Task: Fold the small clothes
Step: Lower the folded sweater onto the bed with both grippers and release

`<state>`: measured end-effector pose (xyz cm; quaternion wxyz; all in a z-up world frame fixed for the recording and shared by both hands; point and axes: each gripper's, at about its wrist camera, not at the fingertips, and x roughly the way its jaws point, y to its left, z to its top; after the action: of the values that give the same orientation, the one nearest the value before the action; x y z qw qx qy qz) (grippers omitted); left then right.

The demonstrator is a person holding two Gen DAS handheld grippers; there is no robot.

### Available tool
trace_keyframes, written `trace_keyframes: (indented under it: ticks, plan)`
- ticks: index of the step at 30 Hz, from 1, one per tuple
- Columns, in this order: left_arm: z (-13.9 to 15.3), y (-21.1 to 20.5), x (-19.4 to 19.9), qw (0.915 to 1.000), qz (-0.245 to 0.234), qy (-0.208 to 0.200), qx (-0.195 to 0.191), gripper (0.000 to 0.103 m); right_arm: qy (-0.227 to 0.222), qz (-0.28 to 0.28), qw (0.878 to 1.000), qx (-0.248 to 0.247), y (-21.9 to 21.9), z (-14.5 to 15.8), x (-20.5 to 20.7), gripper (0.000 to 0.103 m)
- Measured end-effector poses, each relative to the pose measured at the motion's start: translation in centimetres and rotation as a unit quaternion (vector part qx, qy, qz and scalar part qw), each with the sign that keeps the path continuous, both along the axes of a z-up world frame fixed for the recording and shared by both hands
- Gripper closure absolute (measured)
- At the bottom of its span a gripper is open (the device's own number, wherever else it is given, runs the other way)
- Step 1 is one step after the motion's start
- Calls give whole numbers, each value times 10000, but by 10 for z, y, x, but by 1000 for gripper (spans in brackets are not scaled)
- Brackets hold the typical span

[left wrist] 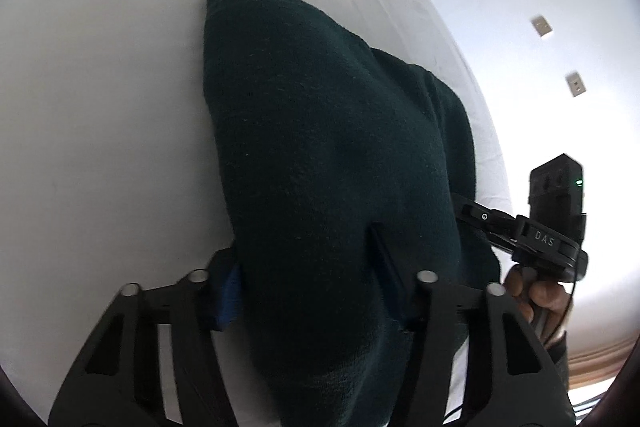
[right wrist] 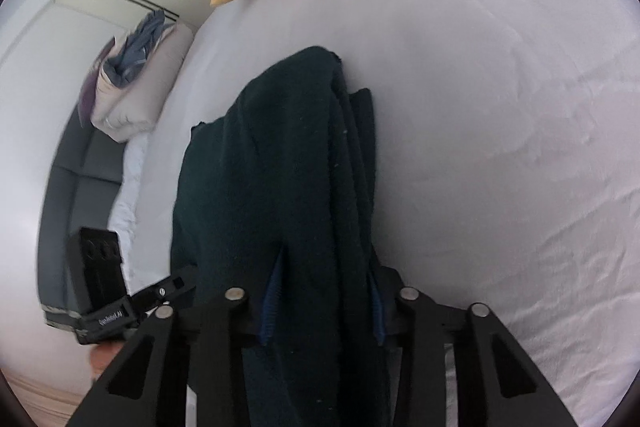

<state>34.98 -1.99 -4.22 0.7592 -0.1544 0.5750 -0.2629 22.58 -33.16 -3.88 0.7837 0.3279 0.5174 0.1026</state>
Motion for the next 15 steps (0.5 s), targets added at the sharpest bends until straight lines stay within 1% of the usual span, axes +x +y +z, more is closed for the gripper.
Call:
trace_keyframes:
  ticks: [2,3,5,6,7,9,10,13,15]
  plan:
    - [7,-5,-4,9998,-27,-124,151,62,-30,33,9995,-299,7,7,-2,74]
    - [10,-5,-7,9996,-25,-175,197,64,-67,56,9983,-579,14,13,-4,75]
    - [17,-6,-14,9993,0,-276,266,66,-144,134,9934,-1129,31,27,-5,78]
    - [23,-6,-21,9989,-2,-348,299,66,-219,192,9889,-1457,43,37,-9,78]
    - [33,-3,-30,9981,-24,-478,376,67,-304,229,9862,-1613,52,47,-14,79]
    - [51,6,-49,9954,-79,-759,579,67,-473,289,9836,-1719,69,67,-25,79]
    - [60,14,-59,9943,-79,-859,622,66,-566,346,9817,-1787,81,77,-34,80]
    - [81,44,-84,9930,-54,-973,670,66,-793,522,9788,-1817,111,98,-62,80]
    - [92,66,-111,9911,-58,-1078,784,66,-862,618,9793,-1721,129,103,-81,80]
